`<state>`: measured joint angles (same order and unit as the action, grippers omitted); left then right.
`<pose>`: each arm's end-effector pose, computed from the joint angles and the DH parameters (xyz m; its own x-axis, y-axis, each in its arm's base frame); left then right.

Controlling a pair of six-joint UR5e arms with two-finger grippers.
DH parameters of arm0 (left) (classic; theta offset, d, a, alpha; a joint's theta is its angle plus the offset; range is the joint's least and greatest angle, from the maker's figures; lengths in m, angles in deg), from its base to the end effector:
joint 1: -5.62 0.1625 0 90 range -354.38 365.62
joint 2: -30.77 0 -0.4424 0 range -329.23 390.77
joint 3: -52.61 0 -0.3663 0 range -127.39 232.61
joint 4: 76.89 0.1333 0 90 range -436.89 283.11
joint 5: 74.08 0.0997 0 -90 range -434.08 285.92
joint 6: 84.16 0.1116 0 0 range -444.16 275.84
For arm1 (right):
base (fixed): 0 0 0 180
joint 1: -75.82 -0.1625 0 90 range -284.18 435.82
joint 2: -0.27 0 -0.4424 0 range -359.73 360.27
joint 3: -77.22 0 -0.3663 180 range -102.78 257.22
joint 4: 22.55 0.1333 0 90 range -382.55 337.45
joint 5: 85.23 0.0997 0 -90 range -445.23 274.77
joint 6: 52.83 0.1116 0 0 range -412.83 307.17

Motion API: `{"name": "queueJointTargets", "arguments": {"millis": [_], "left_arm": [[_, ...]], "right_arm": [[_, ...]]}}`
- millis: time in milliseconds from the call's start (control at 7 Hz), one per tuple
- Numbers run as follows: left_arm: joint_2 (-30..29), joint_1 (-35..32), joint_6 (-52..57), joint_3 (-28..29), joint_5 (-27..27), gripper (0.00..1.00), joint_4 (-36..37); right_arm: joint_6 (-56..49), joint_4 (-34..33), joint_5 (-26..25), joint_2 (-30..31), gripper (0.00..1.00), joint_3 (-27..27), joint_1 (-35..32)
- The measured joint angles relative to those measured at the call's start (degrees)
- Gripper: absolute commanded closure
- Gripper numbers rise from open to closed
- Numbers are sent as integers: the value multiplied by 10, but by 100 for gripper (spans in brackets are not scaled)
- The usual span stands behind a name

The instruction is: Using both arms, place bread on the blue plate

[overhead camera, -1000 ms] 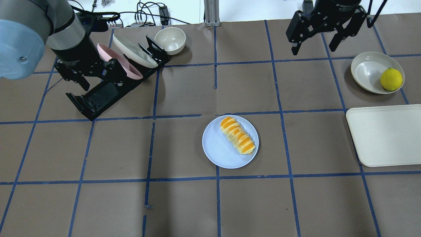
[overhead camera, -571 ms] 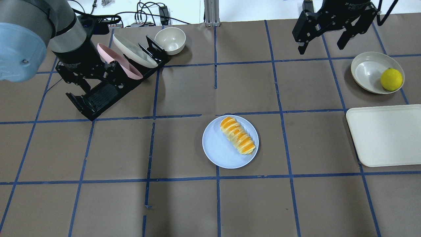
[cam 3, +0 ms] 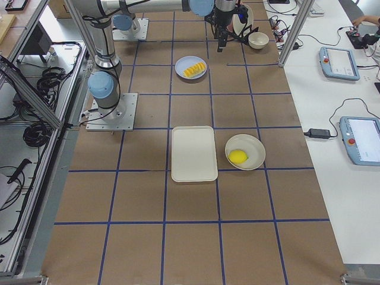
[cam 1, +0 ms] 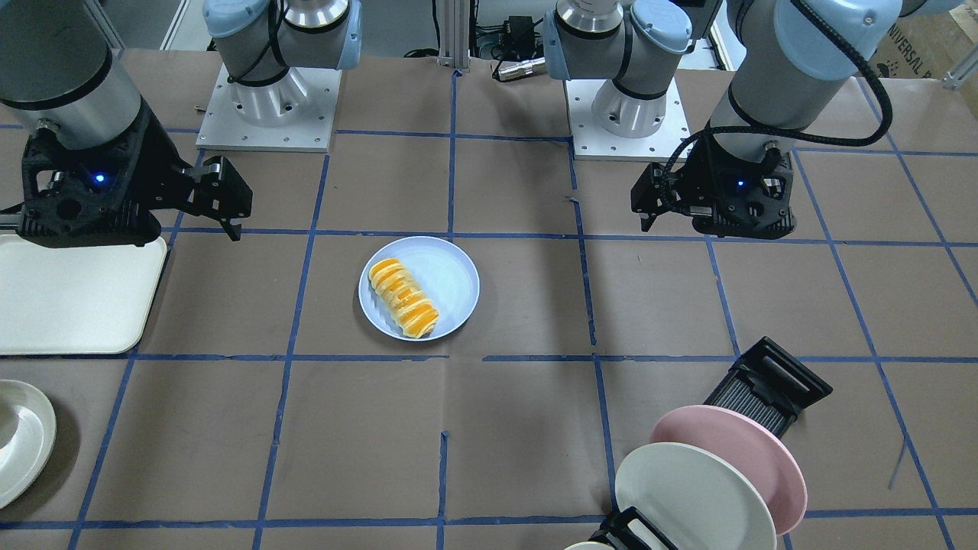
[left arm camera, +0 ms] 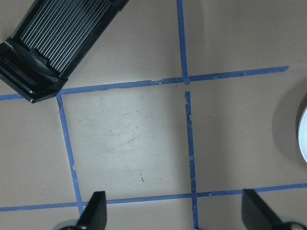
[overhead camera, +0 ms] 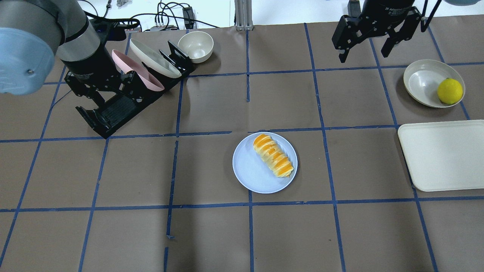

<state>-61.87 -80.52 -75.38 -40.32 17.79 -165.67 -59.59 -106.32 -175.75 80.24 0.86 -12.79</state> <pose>-0.0973 -0.4835 0.4501 -0.9959 0.0878 -0.0206 0.0859 0.9931 0.0799 0.1192 -0.5402 0.5052 -0.9956 -0.0939 0.0036 -0.0936 0.9945 0.0465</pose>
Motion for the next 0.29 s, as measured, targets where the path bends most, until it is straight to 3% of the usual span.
{"name": "queueJointTargets", "arguments": {"millis": [286], "left_arm": [[0,0,0,0,0,0,0]], "right_arm": [[0,-1,0,-2,0,0,0]]}}
